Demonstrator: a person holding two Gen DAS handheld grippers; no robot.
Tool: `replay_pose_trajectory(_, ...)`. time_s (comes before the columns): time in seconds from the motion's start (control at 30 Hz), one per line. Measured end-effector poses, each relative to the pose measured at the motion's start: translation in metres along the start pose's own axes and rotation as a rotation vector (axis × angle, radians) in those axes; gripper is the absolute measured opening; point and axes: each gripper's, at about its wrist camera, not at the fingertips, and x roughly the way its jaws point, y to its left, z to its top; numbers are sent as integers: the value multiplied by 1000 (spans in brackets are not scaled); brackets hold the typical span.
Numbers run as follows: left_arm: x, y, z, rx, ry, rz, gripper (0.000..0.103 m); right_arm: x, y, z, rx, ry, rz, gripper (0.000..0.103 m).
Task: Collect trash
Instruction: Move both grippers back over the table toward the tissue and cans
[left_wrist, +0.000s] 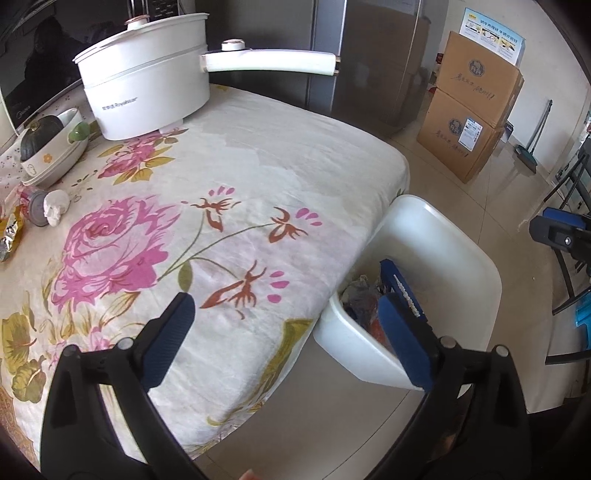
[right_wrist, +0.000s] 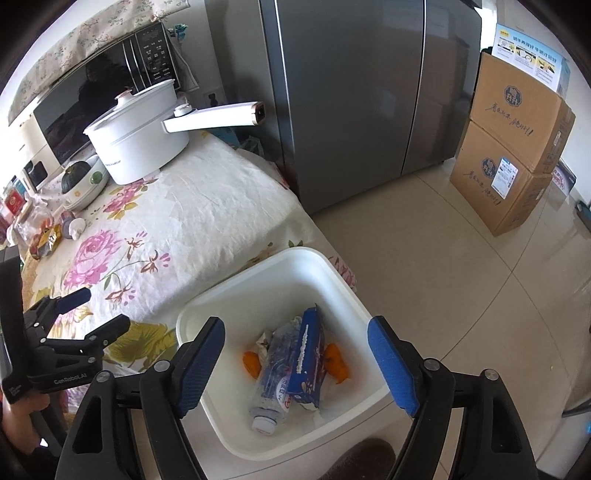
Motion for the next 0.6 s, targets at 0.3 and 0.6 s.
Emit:
replay_pose_trajectory(0.3,-26,55,-3,-89,-15,40,102,4,36,8,-49,-5,-6,90)
replay_pose_trajectory(0.6,-52,102,-15,-131,-33,104,102,7,86,18,-91,-55,6,103)
